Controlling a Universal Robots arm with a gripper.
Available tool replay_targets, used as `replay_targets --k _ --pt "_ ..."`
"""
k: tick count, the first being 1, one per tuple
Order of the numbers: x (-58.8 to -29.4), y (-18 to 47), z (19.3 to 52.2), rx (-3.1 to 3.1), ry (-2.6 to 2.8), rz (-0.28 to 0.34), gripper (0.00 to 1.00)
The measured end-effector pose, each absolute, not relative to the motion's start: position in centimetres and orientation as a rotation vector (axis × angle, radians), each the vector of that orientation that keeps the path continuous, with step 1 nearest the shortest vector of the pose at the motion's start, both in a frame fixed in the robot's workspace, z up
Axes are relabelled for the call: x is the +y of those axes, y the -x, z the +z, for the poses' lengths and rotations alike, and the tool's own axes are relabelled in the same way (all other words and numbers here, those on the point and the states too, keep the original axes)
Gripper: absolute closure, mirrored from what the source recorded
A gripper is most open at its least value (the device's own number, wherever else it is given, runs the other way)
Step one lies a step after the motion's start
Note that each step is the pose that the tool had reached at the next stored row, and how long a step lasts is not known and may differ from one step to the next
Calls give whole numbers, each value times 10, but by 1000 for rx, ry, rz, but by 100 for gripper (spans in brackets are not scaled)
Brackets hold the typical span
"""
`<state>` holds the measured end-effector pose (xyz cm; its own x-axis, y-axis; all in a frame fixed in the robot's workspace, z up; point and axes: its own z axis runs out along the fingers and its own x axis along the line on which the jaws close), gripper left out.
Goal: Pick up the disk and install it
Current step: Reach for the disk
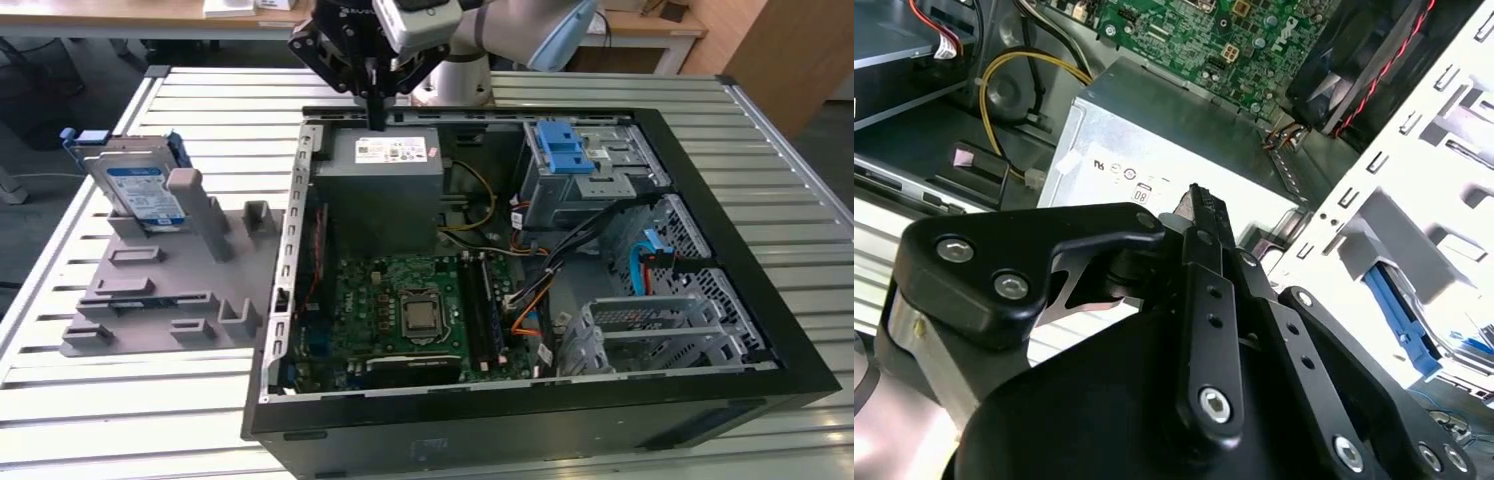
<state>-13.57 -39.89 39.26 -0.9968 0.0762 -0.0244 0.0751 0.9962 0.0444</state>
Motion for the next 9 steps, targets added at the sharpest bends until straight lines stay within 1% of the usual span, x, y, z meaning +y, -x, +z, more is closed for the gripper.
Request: replay_targets --k 9 --pt "-399 139 392 3113 -118 68 89"
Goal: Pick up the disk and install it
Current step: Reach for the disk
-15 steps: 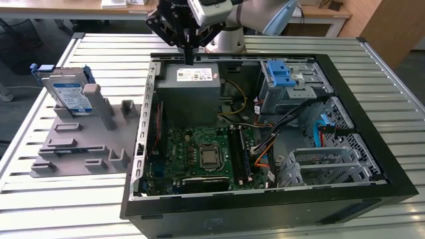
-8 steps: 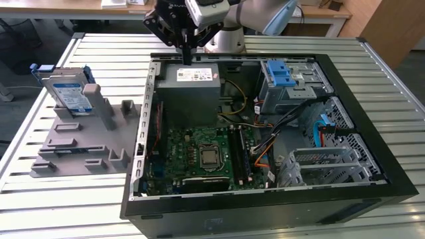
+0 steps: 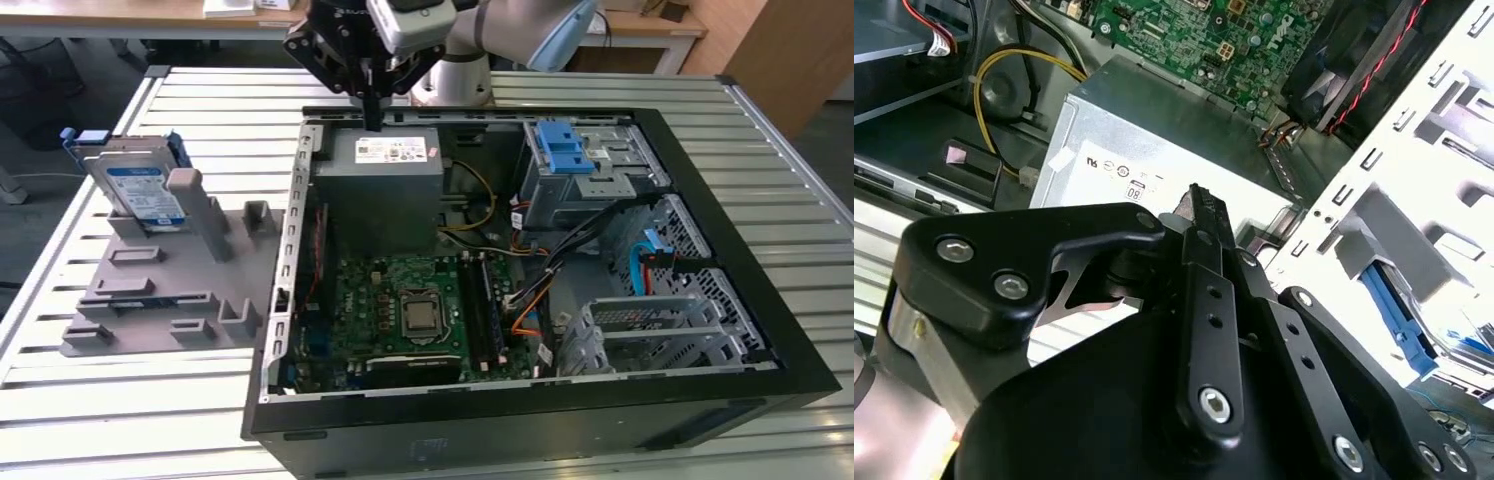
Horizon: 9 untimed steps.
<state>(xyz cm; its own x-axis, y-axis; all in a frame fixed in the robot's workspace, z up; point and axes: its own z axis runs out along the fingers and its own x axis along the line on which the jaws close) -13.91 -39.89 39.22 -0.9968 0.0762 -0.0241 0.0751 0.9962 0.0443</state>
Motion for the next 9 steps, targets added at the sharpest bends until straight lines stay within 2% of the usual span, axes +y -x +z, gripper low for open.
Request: replay_targets --k 9 --pt "-399 141 392 3113 -118 68 89"
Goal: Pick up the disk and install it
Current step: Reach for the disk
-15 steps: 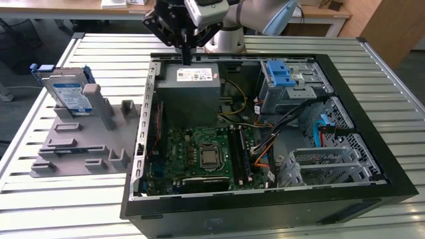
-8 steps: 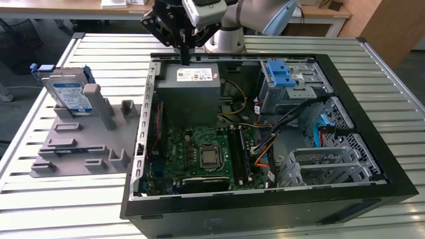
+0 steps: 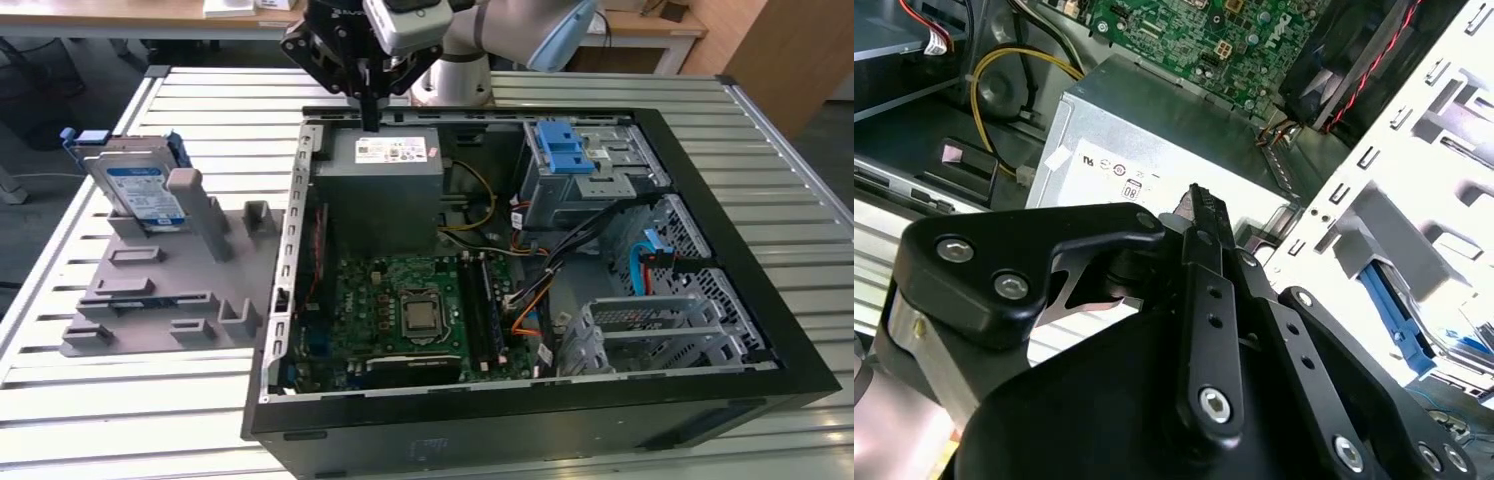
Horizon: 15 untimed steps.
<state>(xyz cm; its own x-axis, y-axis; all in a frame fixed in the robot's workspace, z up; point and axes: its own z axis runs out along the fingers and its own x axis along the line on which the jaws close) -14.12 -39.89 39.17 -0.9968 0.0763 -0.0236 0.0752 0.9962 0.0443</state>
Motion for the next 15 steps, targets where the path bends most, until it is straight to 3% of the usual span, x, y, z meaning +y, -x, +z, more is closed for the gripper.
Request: replay_targets --k 15 --pt "-399 145 391 3115 -118 68 89"
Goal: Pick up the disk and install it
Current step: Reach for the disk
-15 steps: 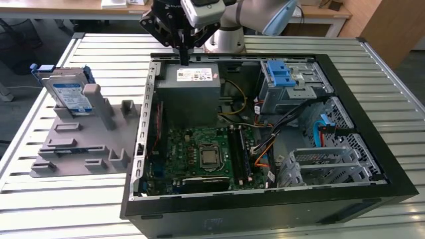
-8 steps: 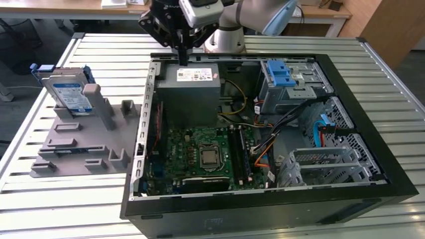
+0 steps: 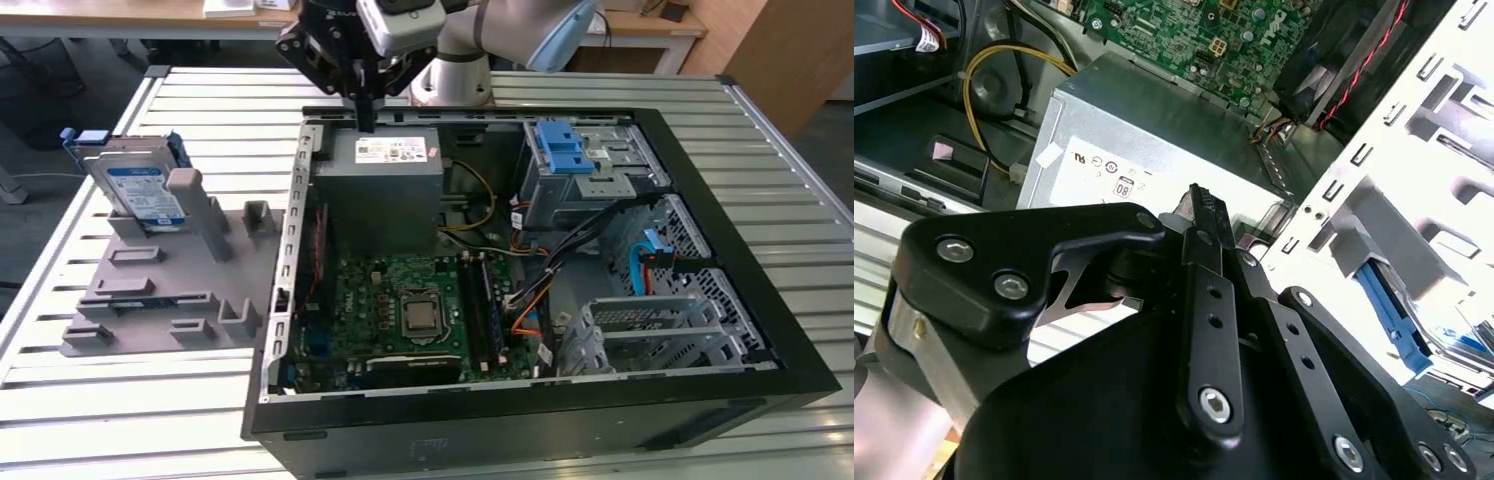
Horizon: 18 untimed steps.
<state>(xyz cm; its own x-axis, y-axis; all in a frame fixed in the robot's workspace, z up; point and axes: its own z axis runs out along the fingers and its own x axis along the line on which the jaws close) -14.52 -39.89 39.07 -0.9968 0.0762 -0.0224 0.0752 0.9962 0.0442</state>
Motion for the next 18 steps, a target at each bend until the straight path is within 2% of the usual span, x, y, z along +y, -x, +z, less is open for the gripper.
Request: replay_targets --k 18 --pt "-399 149 390 3116 -118 68 89"
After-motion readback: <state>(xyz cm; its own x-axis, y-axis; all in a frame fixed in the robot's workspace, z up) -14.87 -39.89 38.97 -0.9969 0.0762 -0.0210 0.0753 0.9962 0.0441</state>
